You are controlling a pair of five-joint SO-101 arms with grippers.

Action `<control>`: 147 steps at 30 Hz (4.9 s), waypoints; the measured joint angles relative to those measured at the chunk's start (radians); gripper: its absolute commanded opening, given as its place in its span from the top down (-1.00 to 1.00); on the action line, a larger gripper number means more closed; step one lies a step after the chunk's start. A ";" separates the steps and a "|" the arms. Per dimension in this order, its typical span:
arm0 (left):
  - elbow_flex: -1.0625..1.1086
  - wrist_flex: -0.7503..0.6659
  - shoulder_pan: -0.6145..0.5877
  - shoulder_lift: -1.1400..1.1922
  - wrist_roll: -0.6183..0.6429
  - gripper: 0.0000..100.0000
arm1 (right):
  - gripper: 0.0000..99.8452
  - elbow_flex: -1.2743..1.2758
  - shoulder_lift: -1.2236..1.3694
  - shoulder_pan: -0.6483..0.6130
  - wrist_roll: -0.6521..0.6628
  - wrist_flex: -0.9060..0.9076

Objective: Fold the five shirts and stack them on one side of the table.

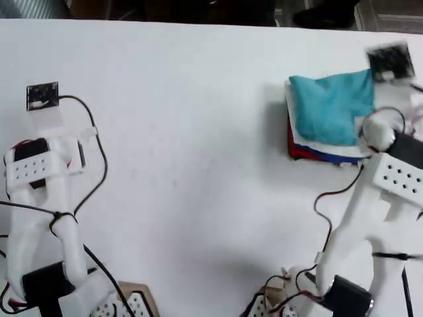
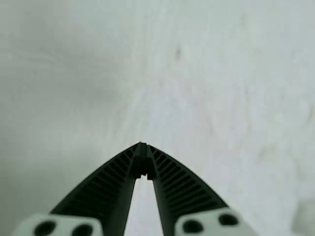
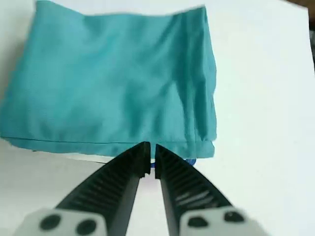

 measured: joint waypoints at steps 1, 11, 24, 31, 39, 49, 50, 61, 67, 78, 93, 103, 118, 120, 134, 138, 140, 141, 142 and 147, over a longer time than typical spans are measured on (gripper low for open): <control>0.000 0.003 0.000 0.000 0.000 0.95 | 0.96 0.058 0.021 0.023 0.000 -0.071; -0.009 0.015 0.000 0.000 0.000 0.95 | 0.96 0.203 0.115 0.083 -0.084 -0.311; -0.489 0.531 0.144 -0.184 -0.014 0.95 | 0.96 0.474 -0.661 -0.095 -0.175 0.138; -0.203 0.578 0.170 -0.489 -0.144 0.95 | 0.95 0.916 -1.270 -0.307 -0.164 0.209; 0.371 0.482 0.173 -0.962 -0.180 0.95 | 0.96 1.257 -1.405 -0.333 -0.170 0.216; 0.979 0.298 0.176 -1.482 -0.181 0.95 | 0.96 1.367 -1.438 -0.334 -0.499 0.235; 1.014 0.269 0.183 -1.485 -0.180 0.95 | 0.96 1.367 -1.438 -0.334 -0.505 0.250; 1.042 0.259 0.273 -1.496 -0.181 0.95 | 0.96 1.367 -1.438 -0.334 -0.514 0.269; 1.042 0.259 0.273 -1.496 -0.181 0.95 | 0.96 1.367 -1.438 -0.334 -0.514 0.269; 1.042 0.259 0.281 -1.496 -0.181 0.95 | 0.96 1.367 -1.438 -0.334 -0.514 0.269; 1.042 0.259 0.281 -1.496 -0.181 0.95 | 0.96 1.367 -1.438 -0.334 -0.514 0.269; 1.042 0.259 0.281 -1.496 -0.181 0.95 | 0.96 1.367 -1.438 -0.334 -0.514 0.269; 1.042 0.259 0.281 -1.496 -0.181 0.95 | 0.96 1.367 -1.438 -0.334 -0.514 0.269; 1.042 0.259 0.281 -1.496 -0.181 0.95 | 0.96 1.367 -1.438 -0.334 -0.514 0.269; 1.042 0.259 0.281 -1.496 -0.181 0.95 | 0.96 1.367 -1.438 -0.334 -0.514 0.269; 1.042 0.259 0.281 -1.496 -0.181 0.95 | 0.96 1.367 -1.438 -0.334 -0.514 0.269; 1.042 0.259 0.281 -1.496 -0.181 0.95 | 0.96 1.367 -1.438 -0.334 -0.514 0.269; 1.042 0.259 0.281 -1.496 -0.181 0.95 | 0.96 1.367 -1.438 -0.334 -0.514 0.269; 1.042 0.259 0.281 -1.496 -0.181 0.95 | 0.96 1.367 -1.438 -0.334 -0.514 0.269; 1.042 0.259 0.281 -1.496 -0.181 0.95 | 0.96 1.367 -1.438 -0.334 -0.514 0.269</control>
